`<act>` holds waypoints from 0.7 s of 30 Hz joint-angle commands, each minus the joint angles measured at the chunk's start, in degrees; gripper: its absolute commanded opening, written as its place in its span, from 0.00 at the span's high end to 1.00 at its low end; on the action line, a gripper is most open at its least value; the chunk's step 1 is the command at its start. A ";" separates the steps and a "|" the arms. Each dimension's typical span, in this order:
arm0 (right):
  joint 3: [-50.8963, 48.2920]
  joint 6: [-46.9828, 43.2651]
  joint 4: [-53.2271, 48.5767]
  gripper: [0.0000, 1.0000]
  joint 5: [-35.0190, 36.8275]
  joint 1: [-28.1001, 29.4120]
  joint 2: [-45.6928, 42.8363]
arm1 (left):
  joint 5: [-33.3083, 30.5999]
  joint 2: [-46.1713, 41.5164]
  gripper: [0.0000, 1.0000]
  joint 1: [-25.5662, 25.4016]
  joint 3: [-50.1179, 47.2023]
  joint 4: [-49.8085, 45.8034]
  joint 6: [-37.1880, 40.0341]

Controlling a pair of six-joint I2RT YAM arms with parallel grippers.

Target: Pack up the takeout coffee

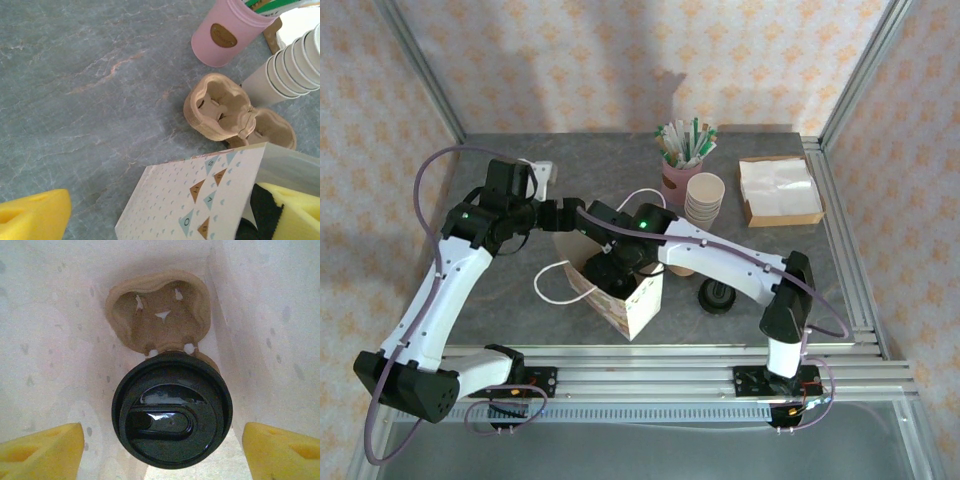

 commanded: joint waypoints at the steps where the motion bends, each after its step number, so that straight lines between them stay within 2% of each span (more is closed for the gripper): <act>1: 1.99 0.82 -1.80 0.19 0.54 0.43 -3.01 | -0.17 -1.43 0.05 -0.48 2.27 -0.99 -1.03; 21: 6.64 0.77 -4.35 0.19 2.84 0.43 -6.35 | 0.05 -5.19 0.00 -0.48 5.72 0.97 -4.31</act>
